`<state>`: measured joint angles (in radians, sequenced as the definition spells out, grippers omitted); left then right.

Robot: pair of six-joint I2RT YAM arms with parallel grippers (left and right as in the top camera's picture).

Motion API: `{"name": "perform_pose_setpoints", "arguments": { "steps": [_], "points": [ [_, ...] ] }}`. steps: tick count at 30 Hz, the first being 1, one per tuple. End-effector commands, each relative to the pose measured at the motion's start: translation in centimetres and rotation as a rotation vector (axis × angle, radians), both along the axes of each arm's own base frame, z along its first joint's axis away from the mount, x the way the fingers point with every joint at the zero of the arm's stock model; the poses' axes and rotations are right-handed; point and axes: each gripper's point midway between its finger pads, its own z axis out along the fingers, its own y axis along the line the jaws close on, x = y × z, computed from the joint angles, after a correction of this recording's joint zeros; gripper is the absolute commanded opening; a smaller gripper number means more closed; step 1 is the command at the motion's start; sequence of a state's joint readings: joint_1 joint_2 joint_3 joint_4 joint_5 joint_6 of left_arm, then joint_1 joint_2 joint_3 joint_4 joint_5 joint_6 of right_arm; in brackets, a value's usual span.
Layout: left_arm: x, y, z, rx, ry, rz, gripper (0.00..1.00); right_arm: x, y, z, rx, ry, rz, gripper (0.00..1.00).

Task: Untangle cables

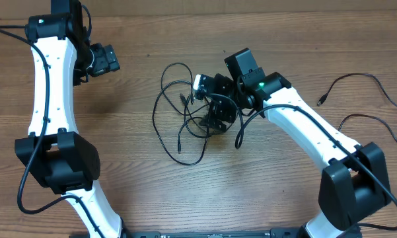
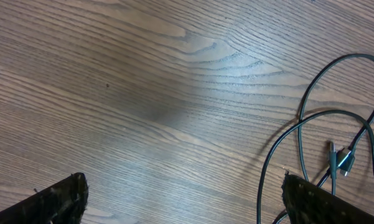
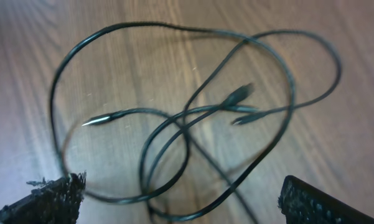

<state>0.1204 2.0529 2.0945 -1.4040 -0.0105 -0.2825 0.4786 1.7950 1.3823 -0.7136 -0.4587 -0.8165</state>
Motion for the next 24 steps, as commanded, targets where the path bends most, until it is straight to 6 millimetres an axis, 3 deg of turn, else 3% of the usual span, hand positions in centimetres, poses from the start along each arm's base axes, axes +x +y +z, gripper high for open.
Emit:
{"name": "perform_pose_setpoints", "arguments": {
  "steps": [1, 11, 16, 17, 20, 21, 24],
  "points": [
    [0.1, 0.0, 1.6, -0.004, -0.045, 0.01, 1.0, 1.0, 0.6, -0.6, -0.006, -0.039, 0.019, 0.99],
    [0.1, 0.0, 1.6, -0.004, -0.045, 0.01, 1.0, 2.0, 0.9, -4.6, -0.035, 0.002, 0.017, 0.91],
    [0.1, 0.0, 1.6, -0.004, -0.045, 0.01, 1.0, 2.4, 1.1, -6.3, -0.042, 0.016, 0.016, 0.76],
    [0.1, 0.0, 1.6, -0.004, -0.045, 0.01, 1.0, 2.4, 1.2, -6.6, -0.044, 0.019, 0.016, 0.68],
    [0.0, 0.0, 1.6, -0.004, -0.044, 0.01, 1.0, 2.4, 1.2, -6.9, -0.046, 0.026, 0.012, 0.17],
    [0.1, 0.0, 1.6, -0.004, -0.045, 0.01, 0.99, 2.5, 1.0, -6.9, -0.051, 0.028, -0.001, 0.05],
    [0.1, 0.0, 1.6, -0.004, -0.045, 0.01, 1.0, 3.1, 0.5, -7.1, -0.073, 0.042, -0.08, 0.04]
  ]
}}
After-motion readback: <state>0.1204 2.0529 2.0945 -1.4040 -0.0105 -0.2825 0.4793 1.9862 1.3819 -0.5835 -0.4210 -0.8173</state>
